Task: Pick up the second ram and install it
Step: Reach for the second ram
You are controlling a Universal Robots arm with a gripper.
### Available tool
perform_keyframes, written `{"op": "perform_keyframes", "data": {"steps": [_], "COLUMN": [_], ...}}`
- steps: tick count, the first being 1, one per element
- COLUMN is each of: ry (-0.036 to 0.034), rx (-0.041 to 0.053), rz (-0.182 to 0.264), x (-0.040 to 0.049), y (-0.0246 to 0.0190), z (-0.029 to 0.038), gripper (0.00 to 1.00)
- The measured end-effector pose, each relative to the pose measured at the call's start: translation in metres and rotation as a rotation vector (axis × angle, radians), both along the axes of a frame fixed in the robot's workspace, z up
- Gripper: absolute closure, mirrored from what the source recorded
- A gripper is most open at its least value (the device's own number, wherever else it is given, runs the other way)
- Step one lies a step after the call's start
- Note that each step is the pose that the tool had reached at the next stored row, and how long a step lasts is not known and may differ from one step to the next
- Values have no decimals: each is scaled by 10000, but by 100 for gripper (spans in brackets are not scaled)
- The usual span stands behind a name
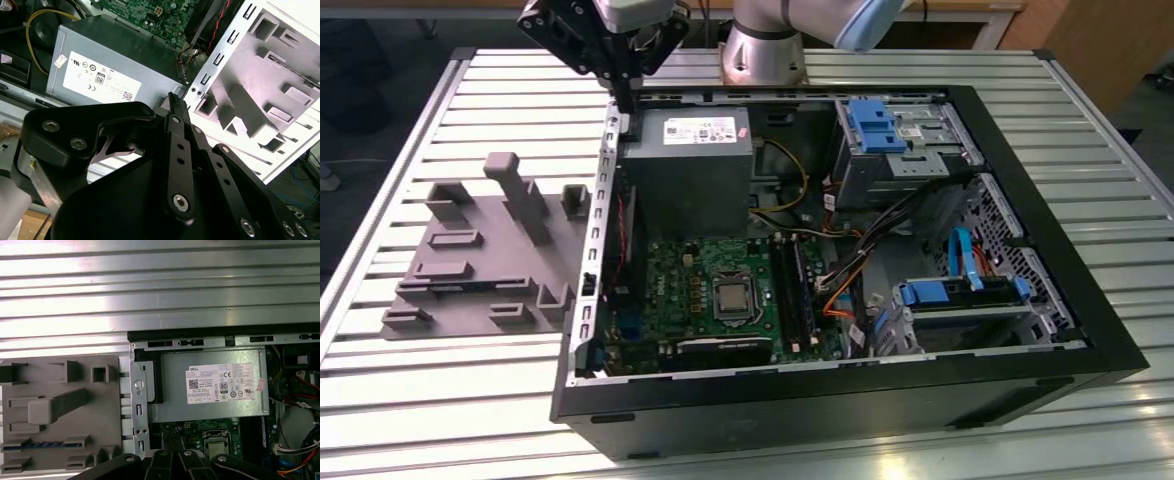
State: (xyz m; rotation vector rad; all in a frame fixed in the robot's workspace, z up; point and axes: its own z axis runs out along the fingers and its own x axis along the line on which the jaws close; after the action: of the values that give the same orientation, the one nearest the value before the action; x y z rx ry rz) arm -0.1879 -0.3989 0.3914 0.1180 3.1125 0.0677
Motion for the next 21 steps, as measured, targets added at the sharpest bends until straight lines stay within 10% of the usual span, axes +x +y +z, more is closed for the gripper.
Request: {"op": "perform_keyframes", "data": {"steps": [21], "ry": [0], "rx": [0], "rz": [0], "x": [-65], "y": [0], "z": [-7], "gripper": [89]}}
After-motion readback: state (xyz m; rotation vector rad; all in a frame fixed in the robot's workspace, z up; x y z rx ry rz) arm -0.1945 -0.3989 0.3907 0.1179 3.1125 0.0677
